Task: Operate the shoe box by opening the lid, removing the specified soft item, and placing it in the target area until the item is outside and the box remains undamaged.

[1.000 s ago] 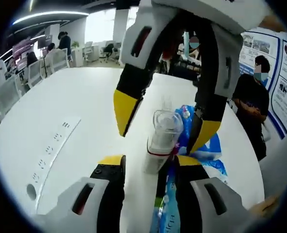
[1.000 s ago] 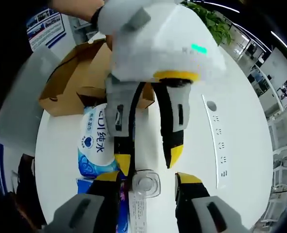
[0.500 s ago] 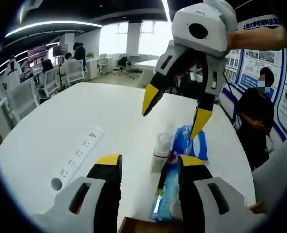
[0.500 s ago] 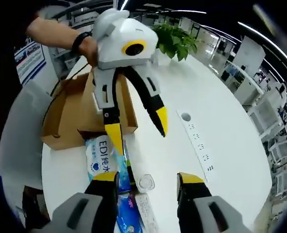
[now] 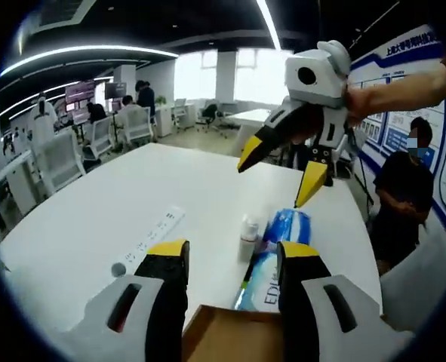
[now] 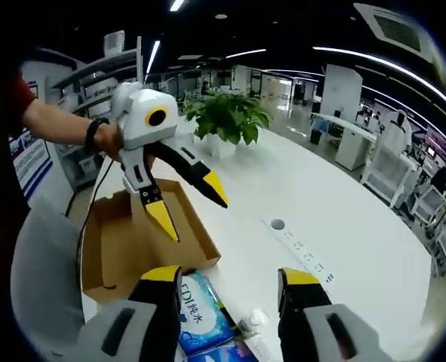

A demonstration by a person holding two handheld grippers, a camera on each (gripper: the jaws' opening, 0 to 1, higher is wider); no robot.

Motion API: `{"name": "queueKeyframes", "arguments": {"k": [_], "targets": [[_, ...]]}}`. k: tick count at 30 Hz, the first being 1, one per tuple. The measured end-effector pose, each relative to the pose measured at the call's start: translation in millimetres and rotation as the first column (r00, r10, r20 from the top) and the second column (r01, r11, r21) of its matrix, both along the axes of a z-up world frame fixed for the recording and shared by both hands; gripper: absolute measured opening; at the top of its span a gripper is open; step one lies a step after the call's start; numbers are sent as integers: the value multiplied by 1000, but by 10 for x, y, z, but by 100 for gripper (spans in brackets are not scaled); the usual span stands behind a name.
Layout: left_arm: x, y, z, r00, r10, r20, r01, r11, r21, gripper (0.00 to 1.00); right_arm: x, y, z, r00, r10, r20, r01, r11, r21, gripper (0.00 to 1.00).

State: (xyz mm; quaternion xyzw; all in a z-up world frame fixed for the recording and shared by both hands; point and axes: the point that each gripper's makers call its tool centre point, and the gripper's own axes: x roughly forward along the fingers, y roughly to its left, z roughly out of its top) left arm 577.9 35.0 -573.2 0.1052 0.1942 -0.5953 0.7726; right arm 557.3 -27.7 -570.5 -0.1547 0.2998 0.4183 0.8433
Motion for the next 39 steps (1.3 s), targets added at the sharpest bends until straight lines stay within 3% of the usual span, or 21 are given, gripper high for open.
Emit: {"name": "queueKeyframes", "arguments": {"k": [6,11,14,29,39], "targets": [[-1,305,103,999,47,7,-47,999,-9,46,-151,167,109,999,-31,13,30,996,86,49],[-53,588,220,995,96,13,-96,995,-32,47,-286,285,111,999,-38,8,37,993,116,50],[-99,729,235,993,113,26,-113,993,-20,47,-284,369,158,998,-63,-4,63,980,190,49],[-404,1317,317,978,207,37,-206,978,-44,48,-558,707,173,998,-69,-2,67,960,271,50],[-677,1730,238,960,279,22,-278,960,-41,48,-898,1009,38,999,-37,-25,43,955,295,51]]}}
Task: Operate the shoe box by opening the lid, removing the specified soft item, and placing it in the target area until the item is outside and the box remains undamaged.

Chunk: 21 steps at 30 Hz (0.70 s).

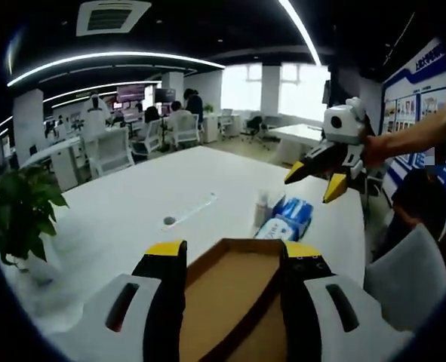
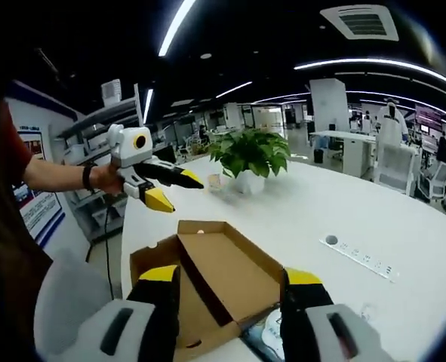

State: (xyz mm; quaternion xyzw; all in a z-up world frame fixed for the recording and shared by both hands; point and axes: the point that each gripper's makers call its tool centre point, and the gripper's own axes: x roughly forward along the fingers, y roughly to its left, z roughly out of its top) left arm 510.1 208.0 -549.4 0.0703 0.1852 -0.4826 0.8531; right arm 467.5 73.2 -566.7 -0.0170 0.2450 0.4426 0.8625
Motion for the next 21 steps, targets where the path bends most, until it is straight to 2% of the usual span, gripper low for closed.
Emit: {"name": "queueKeyframes", "arguments": {"k": [10,14,18,21], "targets": [[-250,334,-134,997,71,-20,-71,997,-2,48,-259,119,-91,1000,0,-27,1,1000,30,51],[-348,471,-151,995,96,-29,-96,995,-8,48,-347,122,-100,999,-7,-34,8,999,44,52],[-457,595,-211,992,117,-41,-117,993,-10,48,-412,83,-196,999,-16,-49,17,999,33,52],[-522,673,-256,989,128,-72,-130,991,-24,49,-425,61,-225,998,-27,-52,29,999,41,52]]}}
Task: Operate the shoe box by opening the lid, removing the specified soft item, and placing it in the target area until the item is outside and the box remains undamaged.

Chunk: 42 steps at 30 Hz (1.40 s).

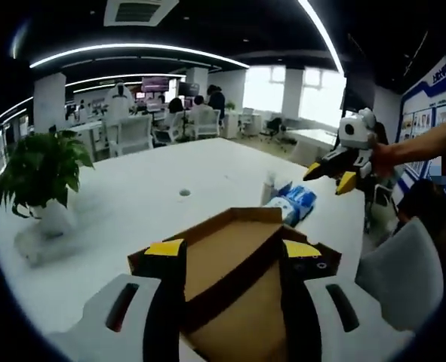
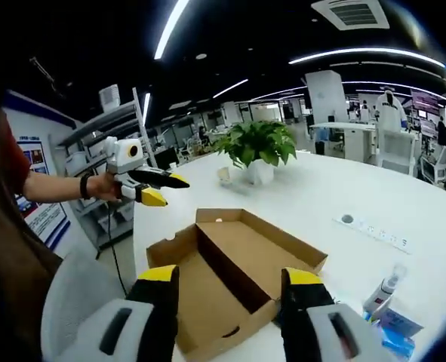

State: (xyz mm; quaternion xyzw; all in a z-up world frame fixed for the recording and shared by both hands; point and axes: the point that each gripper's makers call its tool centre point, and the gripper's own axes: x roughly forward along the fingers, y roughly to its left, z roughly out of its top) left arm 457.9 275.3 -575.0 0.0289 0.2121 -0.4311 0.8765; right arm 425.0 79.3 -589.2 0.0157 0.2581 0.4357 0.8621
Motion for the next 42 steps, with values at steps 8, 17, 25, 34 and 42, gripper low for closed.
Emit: {"name": "queueKeyframes", "arguments": {"k": [8,17,25,34,42], "targets": [[-116,206,-74,999,34,-8,-34,999,1,48,-121,37,-66,1000,-20,-4,20,1000,6,52],[-323,366,-299,996,76,-48,-76,997,3,48,-273,46,-126,999,-30,-19,30,999,11,53],[-392,442,-442,992,104,-75,-103,995,19,48,-334,76,-230,999,-33,-40,33,999,12,52],[-348,585,-581,978,185,-93,-182,983,36,47,-358,83,-250,998,-39,-46,39,999,16,52],[-324,799,-752,949,305,-76,-294,947,131,43,-399,90,-310,998,-36,-60,37,999,12,52]]}}
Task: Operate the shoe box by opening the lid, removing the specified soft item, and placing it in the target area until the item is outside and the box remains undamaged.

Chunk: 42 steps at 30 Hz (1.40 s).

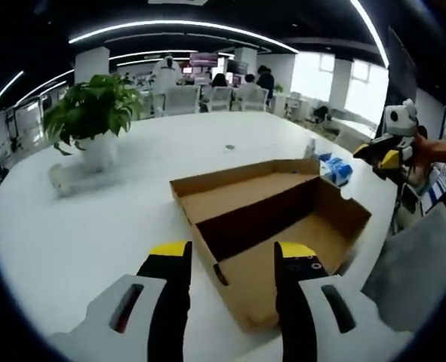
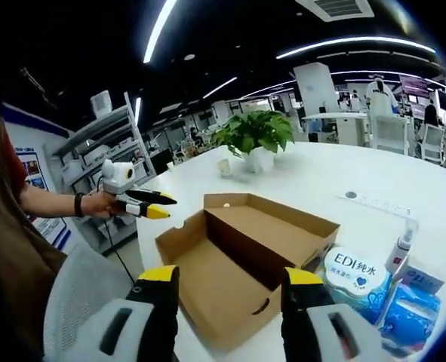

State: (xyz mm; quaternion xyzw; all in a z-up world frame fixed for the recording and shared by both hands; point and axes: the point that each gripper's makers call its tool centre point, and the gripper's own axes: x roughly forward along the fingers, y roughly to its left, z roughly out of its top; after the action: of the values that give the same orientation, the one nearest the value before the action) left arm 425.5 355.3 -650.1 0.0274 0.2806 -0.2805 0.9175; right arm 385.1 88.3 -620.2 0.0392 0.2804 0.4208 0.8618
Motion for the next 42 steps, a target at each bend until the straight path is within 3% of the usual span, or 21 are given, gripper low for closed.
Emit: {"name": "queueKeyframes", "arguments": {"k": [5,13,16,18,20,22,26,28,29,30,31,38,42], "targets": [[-122,30,-216,999,1,-51,3,997,81,45,-14,-17,-22,1000,-6,-8,6,1000,1,52],[-261,77,-502,988,55,-142,-34,988,149,38,-66,-65,-108,999,-18,-33,18,1000,-1,50],[-293,109,-592,976,105,-189,-77,985,152,33,-88,-69,-128,999,-22,-39,22,1000,-2,50],[-273,150,-676,953,188,-236,-160,979,129,28,-101,-78,-149,998,-29,-48,29,1000,-4,49],[-270,139,-716,942,211,-261,-188,976,108,22,-106,-94,-169,998,-41,-56,41,999,2,47],[-281,127,-742,941,221,-257,-194,973,128,21,-109,-103,-181,997,-48,-62,48,999,5,47],[-280,111,-828,922,268,-278,-239,962,134,14,-125,-115,-203,996,-57,-70,58,998,5,47],[-278,140,-870,908,307,-286,-277,950,141,13,-127,-114,-208,996,-57,-70,57,998,-1,47],[-305,151,-902,886,347,-307,-318,937,142,10,-122,-114,-211,996,-58,-70,58,998,-6,47],[-293,126,-891,872,373,-317,-357,928,111,9,-119,-113,-211,996,-59,-70,59,998,-7,47],[-275,178,-889,865,401,-303,-381,916,127,8,-115,-113,-209,996,-62,-70,62,998,-7,47],[-246,223,-893,855,456,-246,-423,889,176,5,-106,-108,-250,994,-71,-83,71,997,-14,46],[-247,223,-927,853,462,-244,-427,886,183,5,-59,-114,-274,993,-73,-88,70,997,-36,46]]}}
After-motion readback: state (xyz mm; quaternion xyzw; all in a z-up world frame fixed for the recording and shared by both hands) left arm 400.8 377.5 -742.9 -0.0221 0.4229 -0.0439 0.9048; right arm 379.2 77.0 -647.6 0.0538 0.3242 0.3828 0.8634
